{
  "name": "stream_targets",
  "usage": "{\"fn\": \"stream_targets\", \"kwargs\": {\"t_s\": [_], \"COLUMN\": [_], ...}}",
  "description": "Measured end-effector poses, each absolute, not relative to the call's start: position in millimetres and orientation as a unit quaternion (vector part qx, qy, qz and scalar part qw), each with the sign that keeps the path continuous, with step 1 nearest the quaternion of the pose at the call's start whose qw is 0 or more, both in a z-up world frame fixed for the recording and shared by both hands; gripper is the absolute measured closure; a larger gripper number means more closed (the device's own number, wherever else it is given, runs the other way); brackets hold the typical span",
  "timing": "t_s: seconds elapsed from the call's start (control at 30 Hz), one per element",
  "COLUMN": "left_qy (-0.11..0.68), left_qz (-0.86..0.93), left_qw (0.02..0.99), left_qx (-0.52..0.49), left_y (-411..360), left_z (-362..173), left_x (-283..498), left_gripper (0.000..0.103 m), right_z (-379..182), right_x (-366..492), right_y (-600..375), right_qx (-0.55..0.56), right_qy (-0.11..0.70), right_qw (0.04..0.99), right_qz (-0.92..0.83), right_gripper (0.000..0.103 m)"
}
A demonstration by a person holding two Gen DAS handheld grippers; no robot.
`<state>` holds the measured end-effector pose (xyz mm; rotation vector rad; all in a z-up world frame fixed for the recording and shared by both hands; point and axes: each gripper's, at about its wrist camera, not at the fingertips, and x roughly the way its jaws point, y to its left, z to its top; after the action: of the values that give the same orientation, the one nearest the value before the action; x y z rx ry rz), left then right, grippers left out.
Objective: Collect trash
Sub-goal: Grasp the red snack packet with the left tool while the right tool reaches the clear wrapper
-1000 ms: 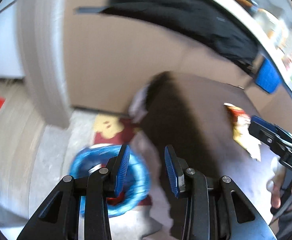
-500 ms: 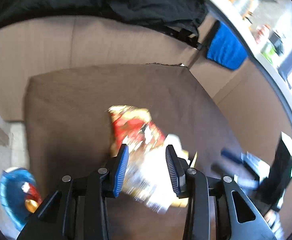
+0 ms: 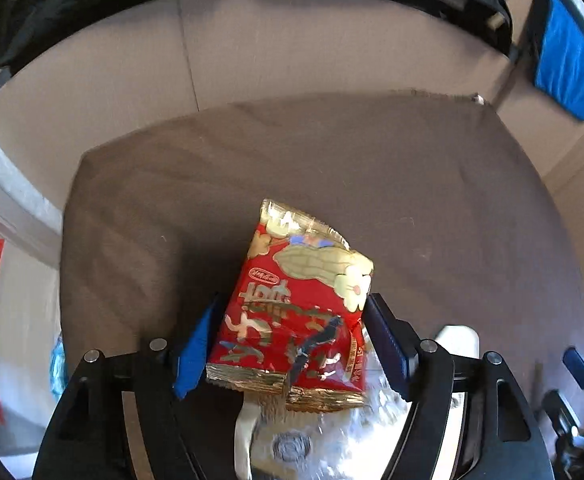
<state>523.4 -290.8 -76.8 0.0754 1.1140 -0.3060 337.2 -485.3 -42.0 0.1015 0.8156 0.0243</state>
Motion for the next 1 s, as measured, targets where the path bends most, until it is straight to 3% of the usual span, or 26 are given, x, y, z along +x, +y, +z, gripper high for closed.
{"fn": "stream_targets", "kwargs": {"t_s": [0.17,0.2,0.27,0.33,0.7,1.0], "left_qy": [0.531,0.531,0.523,0.512,0.446,0.466], "left_qz": [-0.163,-0.170,-0.183,-0.195,-0.230,-0.231], "left_qw": [0.831,0.830,0.833,0.836,0.864,0.854], "left_qx": [0.023,0.026,0.022,0.019,0.030,0.010], "left_y": [-280.2,-278.1,-273.2,-262.5,-195.0,-129.1], "left_z": [-76.6,-75.8,-71.3,-65.9,-16.4,-20.9], "left_x": [527.5,527.1,525.8,519.4,480.3,456.0], "left_gripper": [0.029,0.034,0.054,0.064,0.066,0.066], "right_z": [-41.5,-41.4,-41.5,-39.9,-38.5,-66.9], "right_x": [339.1,339.9,342.2,345.6,393.0,461.7], "right_y": [-479.5,-477.0,-471.6,-464.6,-377.5,-353.1], "right_qx": [0.049,0.048,0.046,0.049,0.050,0.036], "right_qy": [0.393,0.393,0.394,0.393,0.407,0.471], "right_qw": [0.918,0.918,0.917,0.916,0.901,0.873], "right_qz": [0.026,0.030,0.041,0.054,0.142,0.121], "right_gripper": [0.049,0.049,0.049,0.049,0.049,0.049]}}
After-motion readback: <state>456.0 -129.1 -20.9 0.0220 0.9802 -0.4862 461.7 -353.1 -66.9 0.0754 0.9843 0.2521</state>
